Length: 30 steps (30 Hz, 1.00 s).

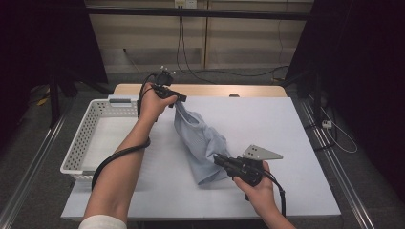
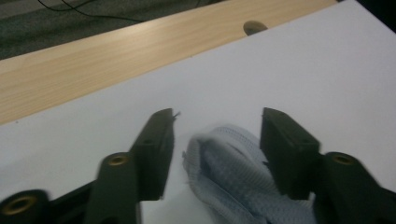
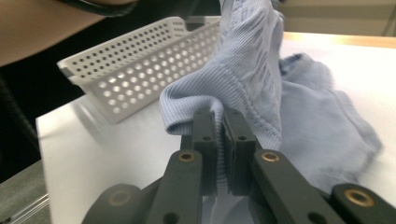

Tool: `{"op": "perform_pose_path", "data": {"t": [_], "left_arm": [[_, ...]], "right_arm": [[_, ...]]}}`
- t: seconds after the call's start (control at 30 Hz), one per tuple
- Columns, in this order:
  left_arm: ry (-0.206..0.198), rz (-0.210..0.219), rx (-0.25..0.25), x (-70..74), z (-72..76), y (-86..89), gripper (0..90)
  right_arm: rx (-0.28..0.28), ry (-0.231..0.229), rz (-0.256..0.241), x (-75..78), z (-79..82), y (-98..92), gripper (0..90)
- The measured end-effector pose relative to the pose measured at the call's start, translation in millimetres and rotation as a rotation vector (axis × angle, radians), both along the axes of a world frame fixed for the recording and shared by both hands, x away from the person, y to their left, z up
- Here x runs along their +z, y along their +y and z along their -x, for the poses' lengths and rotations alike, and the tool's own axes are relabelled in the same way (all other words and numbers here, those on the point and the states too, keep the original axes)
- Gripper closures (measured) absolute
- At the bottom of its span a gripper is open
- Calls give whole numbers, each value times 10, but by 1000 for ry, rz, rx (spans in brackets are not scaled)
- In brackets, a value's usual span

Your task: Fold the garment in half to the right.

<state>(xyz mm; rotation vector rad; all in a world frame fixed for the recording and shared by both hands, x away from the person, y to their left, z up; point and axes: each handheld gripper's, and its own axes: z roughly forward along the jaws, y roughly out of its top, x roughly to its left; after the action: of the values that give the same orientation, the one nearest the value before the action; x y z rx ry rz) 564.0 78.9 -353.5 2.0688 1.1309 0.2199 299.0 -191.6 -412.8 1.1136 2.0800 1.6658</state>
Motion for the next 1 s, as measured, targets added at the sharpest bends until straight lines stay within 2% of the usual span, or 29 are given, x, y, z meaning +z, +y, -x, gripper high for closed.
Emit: {"op": "perform_pose_path", "data": {"t": [0.1, 0.23, 0.33, 0.57, 0.63, 0.83, 1.0], "left_arm": [[-4, -5, 1, 4, 6, 15, 359], [-2, 30, -6, 20, 12, 28, 295], [6, 33, -20, 33, 14, 23, 268], [21, 25, -65, 58, 49, -14, 246], [22, 31, -65, 61, 55, -8, 236], [24, -1, -62, 37, 78, 21, 221], [23, 1, -68, 22, 96, 29, 211]], "right_arm": [[-13, 12, -1, -24, -16, -47, 859], [-20, 19, 14, -48, -29, -61, 859], [-22, 28, 30, -74, -34, -48, 859], [-30, 40, 36, -107, -70, -38, 859], [-34, 47, 35, -117, -76, -32, 859], [-42, 64, 44, -153, -97, -22, 858], [-56, 80, 45, -197, -133, -56, 857]]}}
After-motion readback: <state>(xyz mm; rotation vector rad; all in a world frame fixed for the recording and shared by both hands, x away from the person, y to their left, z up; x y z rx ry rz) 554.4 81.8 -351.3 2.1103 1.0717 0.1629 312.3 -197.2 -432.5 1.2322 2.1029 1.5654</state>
